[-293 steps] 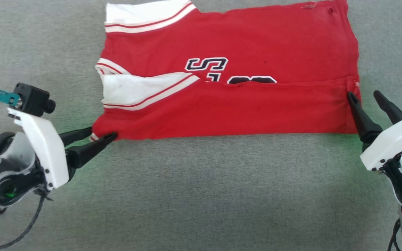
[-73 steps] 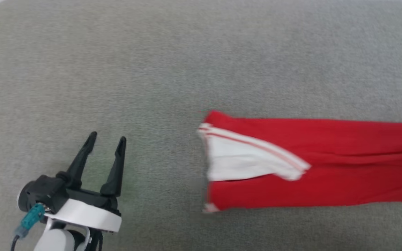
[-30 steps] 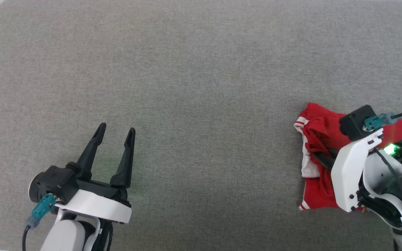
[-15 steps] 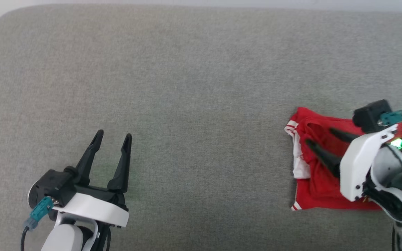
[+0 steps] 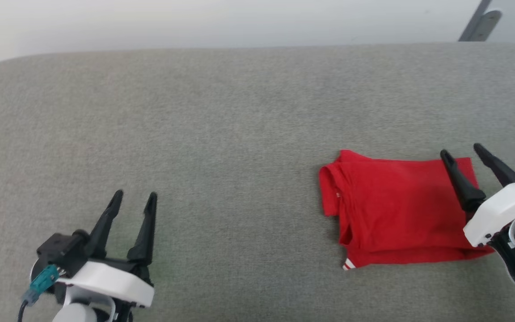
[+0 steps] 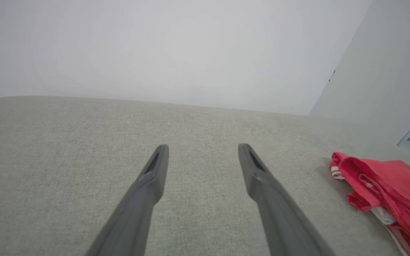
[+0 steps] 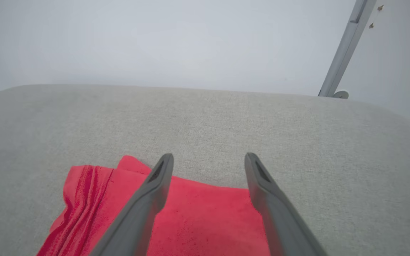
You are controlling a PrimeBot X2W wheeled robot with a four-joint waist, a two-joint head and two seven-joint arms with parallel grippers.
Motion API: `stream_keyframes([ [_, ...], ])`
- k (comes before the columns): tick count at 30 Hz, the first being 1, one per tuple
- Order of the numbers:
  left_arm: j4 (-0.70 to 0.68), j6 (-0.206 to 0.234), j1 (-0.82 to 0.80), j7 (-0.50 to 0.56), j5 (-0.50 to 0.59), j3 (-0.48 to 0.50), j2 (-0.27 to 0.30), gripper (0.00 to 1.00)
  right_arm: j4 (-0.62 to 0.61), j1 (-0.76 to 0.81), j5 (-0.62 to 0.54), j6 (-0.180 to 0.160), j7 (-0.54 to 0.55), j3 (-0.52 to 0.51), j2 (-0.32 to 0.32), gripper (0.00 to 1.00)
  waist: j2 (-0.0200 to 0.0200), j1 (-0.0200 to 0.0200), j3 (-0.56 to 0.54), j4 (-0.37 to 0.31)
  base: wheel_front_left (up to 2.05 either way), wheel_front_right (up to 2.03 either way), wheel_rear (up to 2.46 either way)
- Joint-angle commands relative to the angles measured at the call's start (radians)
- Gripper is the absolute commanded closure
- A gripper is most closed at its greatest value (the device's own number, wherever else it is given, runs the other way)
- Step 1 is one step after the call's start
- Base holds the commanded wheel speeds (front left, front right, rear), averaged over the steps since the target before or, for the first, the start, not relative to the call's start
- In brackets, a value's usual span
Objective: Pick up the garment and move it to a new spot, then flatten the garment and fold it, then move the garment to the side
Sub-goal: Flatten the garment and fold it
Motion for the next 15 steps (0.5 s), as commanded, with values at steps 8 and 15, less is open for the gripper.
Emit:
stream_keyframes([
  [8, 0.016, 0.001, 0.065, -0.005, -0.004, 0.076, -0.016, 0.0, 0.177, 0.006, -0.044, 0.0, -0.337, -0.019, 0.073, 0.0, -0.0001, 0.0, -0.059, -0.051, 0.0, 0.0, 0.0],
  [15, -0.026, 0.001, 0.132, -0.005, 0.019, 0.124, -0.027, 0.0, 0.176, 0.086, -0.058, 0.0, -0.403, -0.039, 0.109, 0.0, -0.0001, 0.0, -0.082, -0.059, 0.0, 0.0, 0.0],
])
